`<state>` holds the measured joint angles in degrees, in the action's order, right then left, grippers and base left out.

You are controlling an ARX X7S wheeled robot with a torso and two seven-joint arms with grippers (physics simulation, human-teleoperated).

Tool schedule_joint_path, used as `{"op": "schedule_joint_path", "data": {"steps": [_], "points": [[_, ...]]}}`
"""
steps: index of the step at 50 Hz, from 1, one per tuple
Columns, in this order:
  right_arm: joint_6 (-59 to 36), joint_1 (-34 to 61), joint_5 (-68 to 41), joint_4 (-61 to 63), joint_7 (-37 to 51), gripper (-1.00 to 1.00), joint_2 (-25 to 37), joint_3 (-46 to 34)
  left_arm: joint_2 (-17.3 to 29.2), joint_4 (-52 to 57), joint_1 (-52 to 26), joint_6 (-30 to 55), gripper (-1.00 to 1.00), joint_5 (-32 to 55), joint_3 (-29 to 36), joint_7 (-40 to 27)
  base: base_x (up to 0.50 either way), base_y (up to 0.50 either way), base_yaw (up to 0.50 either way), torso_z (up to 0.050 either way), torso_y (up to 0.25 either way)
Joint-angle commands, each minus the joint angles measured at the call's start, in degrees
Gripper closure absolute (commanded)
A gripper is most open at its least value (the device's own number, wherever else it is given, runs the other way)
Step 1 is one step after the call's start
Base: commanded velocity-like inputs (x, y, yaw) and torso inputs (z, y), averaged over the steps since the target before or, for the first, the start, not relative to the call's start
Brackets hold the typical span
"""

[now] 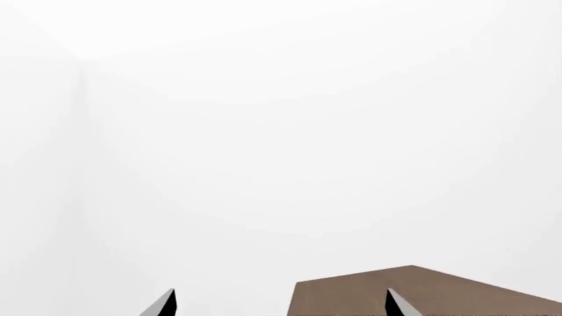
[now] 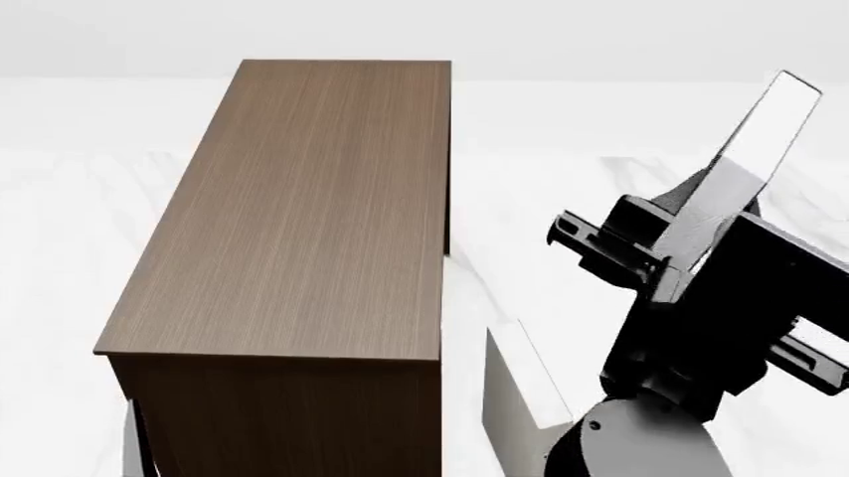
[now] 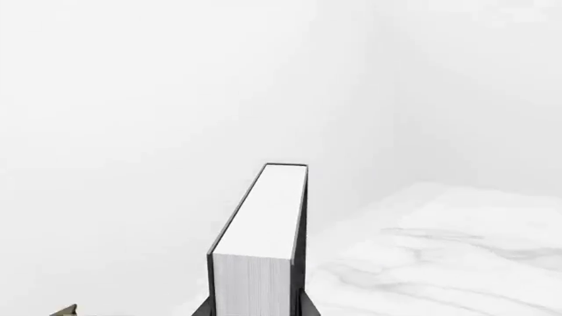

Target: Pick up the book in the middle and place it on the cabinet shelf.

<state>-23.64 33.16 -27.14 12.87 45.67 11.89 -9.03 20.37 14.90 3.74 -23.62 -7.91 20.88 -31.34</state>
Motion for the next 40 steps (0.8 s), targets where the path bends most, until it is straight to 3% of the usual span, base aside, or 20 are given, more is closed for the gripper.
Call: {"op": "schedule_joint_path", "data": {"steps": [1, 5, 20, 21, 29, 40], "points": [[-1.46, 0.67, -9.14, 10.25, -5.18, 1.00, -3.02, 6.51, -0.91, -0.04, -0.01, 0.05, -1.00, -0.80, -1.03, 1.35, 0.00, 0.00, 0.00, 0.000, 0.000], [-2.89, 1.41, -18.84, 10.70, -4.24, 1.00, -5.22, 11.21, -0.82, -0.05, 0.03, -0.02, -1.00, -0.93, -0.90, 1.31, 0.00, 0.00, 0.00, 0.000, 0.003], [-3.35, 5.51, -36.36, 9.54, 1.61, 1.00, -7.57, 19.77, -0.56, 0.13, 0.13, 0.10, -1.00, -1.14, -0.44, 1.25, 0.00, 0.00, 0.00, 0.000, 0.001], [-4.35, 5.86, -41.56, 8.47, 3.02, 1.00, -8.34, 21.04, -0.53, 0.28, 0.19, 0.21, -1.00, -1.15, -0.39, 1.29, 0.00, 0.00, 0.00, 0.000, 0.000], [-5.28, 6.54, -53.98, 6.54, 5.98, 1.00, -9.64, 22.28, -0.36, 0.52, 0.31, 0.40, -1.00, -1.21, -0.13, 1.33, 0.00, 0.00, 0.00, 0.000, 0.001], [-6.18, 5.29, -59.35, 9.32, 8.34, 1.00, -9.93, 18.11, -0.13, 0.82, 0.44, 0.57, -1.00, -1.17, 0.12, 1.31, 0.00, 0.00, 0.00, 0.000, 0.002]]}}
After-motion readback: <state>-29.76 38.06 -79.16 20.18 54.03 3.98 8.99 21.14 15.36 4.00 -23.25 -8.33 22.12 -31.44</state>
